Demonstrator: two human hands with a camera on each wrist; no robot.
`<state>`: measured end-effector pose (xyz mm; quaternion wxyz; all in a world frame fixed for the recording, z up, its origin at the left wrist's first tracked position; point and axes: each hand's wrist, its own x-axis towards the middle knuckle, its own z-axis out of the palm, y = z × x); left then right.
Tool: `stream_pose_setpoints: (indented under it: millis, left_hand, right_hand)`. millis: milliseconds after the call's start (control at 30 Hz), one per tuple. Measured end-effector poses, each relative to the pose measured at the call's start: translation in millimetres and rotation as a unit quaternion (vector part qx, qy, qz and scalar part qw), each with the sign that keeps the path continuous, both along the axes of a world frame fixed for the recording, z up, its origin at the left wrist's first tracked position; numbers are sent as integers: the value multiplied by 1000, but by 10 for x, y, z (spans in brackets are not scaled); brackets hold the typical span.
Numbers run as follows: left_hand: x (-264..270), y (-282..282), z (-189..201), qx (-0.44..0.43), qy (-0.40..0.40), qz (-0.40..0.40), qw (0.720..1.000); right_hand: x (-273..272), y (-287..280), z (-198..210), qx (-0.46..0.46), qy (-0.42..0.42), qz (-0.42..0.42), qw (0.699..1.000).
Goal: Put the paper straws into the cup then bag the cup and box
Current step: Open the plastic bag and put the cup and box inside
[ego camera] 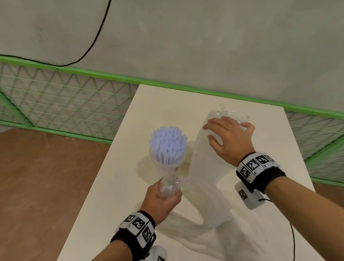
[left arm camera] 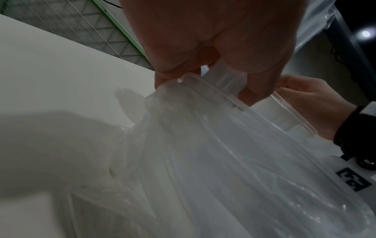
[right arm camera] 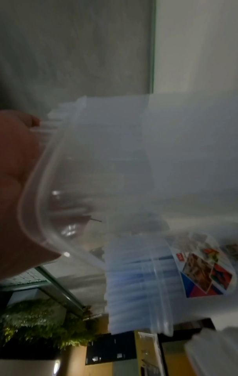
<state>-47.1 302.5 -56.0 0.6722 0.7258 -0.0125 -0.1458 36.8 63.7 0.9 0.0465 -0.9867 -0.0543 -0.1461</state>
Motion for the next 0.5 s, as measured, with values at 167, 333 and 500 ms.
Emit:
stream_pose_setpoints:
  millis: [167, 333, 500]
  left_hand:
    - [9, -7, -30, 1, 0, -2, 1000]
    - [12, -2, -61, 22, 1, 1, 1000]
    - [12, 12, -85, 32, 1, -4, 999]
  right_hand:
    - [60, -89, 29, -96, 76, 5, 992]
    - [114, -134, 99, -60, 70, 26, 995]
    - [110, -174, 129, -118, 85, 25, 989]
